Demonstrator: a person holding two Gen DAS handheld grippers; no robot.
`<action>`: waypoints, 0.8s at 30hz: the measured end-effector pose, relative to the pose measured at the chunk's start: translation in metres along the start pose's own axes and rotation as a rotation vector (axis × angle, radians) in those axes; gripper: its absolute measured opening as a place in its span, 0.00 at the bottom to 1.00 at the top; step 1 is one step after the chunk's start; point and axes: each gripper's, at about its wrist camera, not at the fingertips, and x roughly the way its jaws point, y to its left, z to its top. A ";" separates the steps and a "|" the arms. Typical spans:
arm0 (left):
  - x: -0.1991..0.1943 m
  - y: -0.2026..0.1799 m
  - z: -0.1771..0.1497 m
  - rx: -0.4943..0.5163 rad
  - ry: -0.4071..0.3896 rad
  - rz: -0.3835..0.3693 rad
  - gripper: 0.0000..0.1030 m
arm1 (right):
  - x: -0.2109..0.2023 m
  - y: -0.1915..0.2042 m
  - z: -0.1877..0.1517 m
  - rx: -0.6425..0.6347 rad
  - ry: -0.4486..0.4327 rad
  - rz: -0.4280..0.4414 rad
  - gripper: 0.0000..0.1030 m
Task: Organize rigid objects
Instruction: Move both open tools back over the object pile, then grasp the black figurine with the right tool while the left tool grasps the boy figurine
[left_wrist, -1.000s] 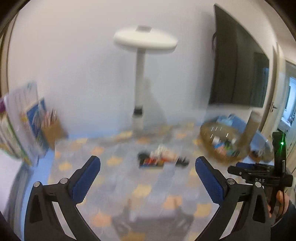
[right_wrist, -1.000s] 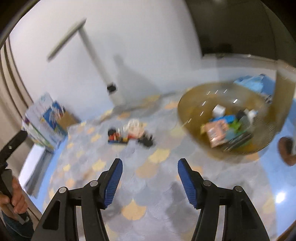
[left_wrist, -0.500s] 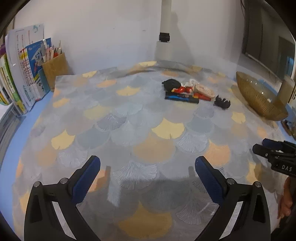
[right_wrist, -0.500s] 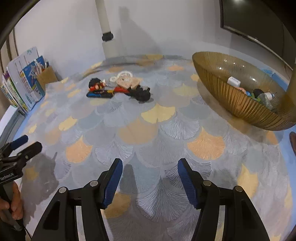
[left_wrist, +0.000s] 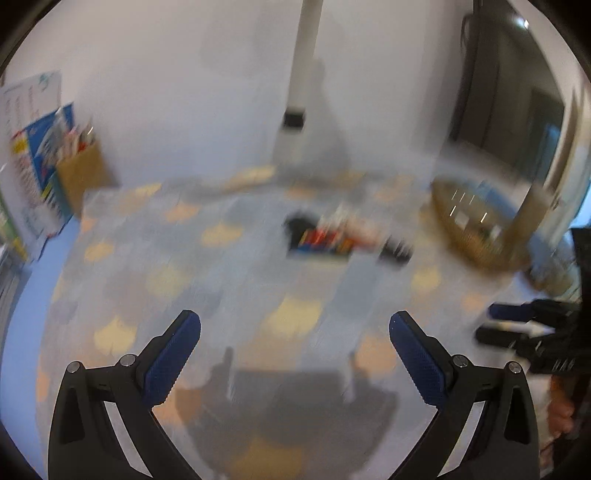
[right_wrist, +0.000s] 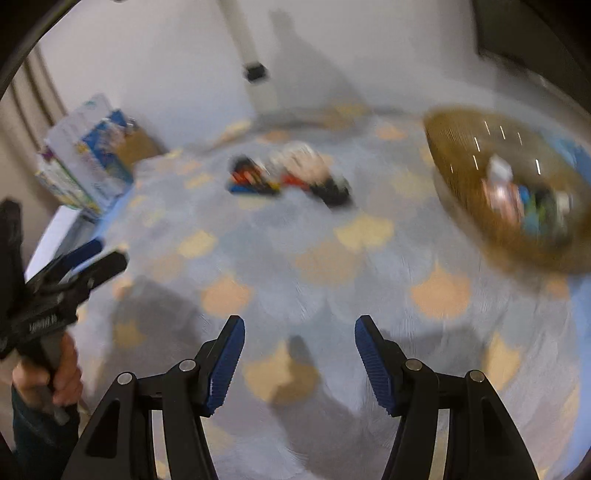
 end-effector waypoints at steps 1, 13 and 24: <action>0.005 -0.003 0.012 0.005 -0.002 -0.019 0.99 | -0.002 0.003 0.008 -0.018 -0.001 -0.005 0.76; 0.142 -0.022 0.056 0.019 0.133 -0.021 0.99 | 0.097 -0.022 0.079 -0.054 0.001 -0.126 0.70; 0.176 -0.019 0.056 0.025 0.171 -0.006 0.60 | 0.133 -0.021 0.093 -0.110 -0.038 -0.181 0.45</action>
